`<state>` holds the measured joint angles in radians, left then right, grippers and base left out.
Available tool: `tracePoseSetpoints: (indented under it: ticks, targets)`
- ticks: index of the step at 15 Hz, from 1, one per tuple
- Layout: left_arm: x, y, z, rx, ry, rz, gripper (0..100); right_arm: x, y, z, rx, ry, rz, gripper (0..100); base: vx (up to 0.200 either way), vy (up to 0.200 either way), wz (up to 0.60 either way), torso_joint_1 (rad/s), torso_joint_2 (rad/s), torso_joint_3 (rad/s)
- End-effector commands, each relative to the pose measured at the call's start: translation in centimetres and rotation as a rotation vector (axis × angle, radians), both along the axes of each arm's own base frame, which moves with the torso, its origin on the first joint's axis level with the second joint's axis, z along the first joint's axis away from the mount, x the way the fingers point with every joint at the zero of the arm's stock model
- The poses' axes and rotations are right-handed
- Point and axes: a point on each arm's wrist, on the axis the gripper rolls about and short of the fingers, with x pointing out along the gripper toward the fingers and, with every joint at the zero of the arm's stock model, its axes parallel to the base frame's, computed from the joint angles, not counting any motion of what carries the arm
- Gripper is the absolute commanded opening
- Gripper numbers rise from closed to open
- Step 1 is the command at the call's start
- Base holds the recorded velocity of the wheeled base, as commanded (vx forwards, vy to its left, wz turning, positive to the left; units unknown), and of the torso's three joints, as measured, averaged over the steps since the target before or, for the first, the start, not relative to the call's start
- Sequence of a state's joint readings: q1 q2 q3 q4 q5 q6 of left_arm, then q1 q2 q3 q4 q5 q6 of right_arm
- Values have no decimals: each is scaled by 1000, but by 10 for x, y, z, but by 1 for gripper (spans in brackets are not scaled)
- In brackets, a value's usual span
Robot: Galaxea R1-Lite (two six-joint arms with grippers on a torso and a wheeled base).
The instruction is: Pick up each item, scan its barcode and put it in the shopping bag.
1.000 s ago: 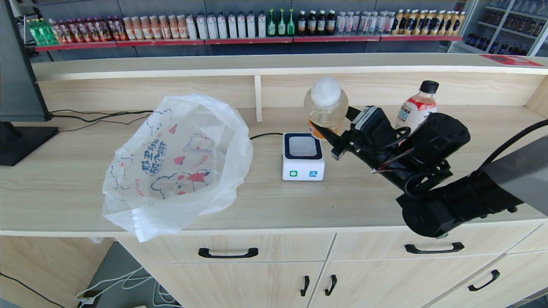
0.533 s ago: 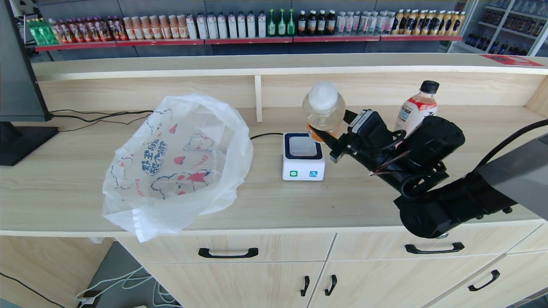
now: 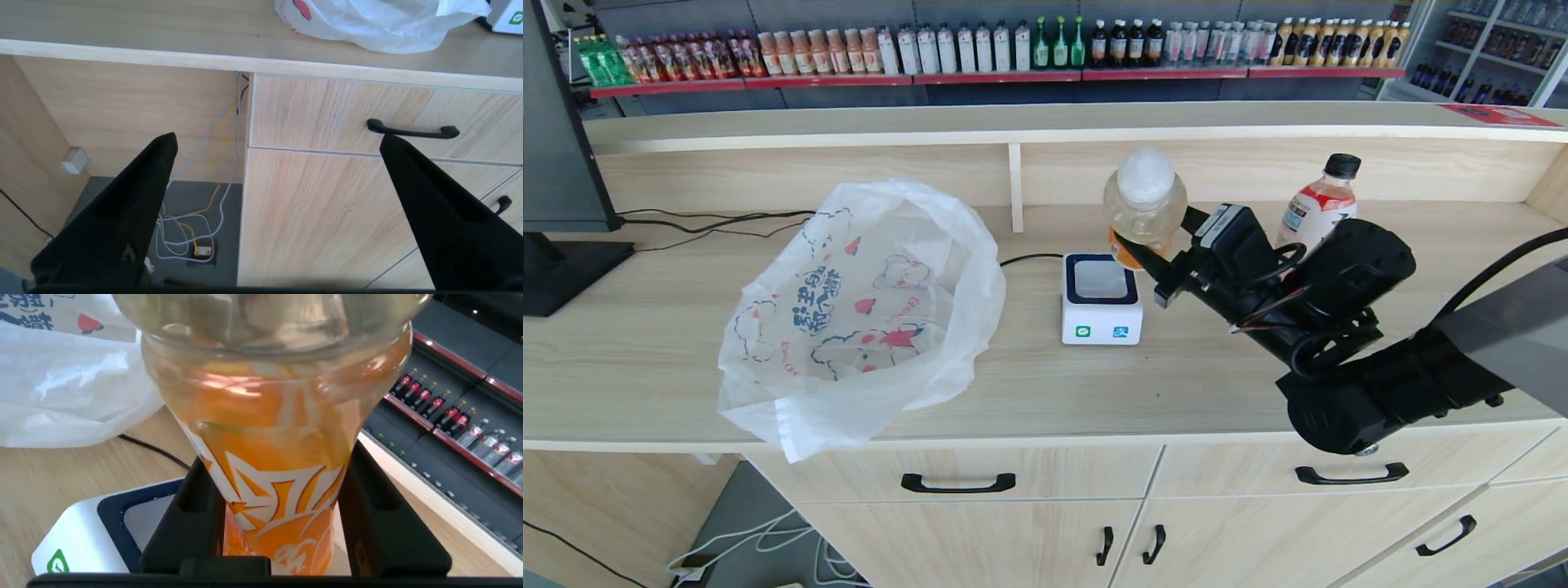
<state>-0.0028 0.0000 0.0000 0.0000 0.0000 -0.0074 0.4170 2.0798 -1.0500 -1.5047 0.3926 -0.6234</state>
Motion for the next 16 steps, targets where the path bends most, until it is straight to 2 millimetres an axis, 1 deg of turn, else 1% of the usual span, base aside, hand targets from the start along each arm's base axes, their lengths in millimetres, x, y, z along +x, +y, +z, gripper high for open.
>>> tracePoseSetpoints:
  ticks: [1,2,4,5,6,8,10,11,12,13,14,16]
  targets:
    - [0,0,0,0,0,0,100,-10,-5,15,31,-11,8,0,0,0,0,0,0,0]
    - [0,0,0,0,0,0,100,-17,-8,20,43,-4,14,0,0,0,0,0,0,0]
    - [0,0,0,0,0,0,100,-39,-19,31,88,32,9,0,0,0,0,0,0,0]
    - [0,0,0,0,0,0,100,-39,-19,31,88,32,9,0,0,0,0,0,0,0]
    - [0,0,0,0,0,0,100,-62,-30,39,167,92,-20,0,0,0,0,0,0,0]
    - [0,0,0,1,0,0,100,-80,-39,41,234,160,-2,0,0,0,0,0,0,0]
    - [0,0,0,11,0,-2,100,-100,-55,46,287,197,7,0,0,0,0,0,0,0]
    - [0,0,0,4,0,0,100,-110,-60,46,300,213,11,0,0,0,0,0,0,0]
    - [0,0,0,4,0,0,100,-112,-62,45,302,217,7,0,0,0,0,0,0,0]
    - [0,0,0,4,0,0,100,-129,-86,33,325,256,-46,0,0,0,0,0,0,0]
    - [0,0,0,4,0,0,100,-131,-97,32,364,263,-79,0,0,0,0,0,0,0]
    - [0,0,0,4,0,0,100,-135,-113,29,503,300,-208,0,0,0,0,0,0,0]
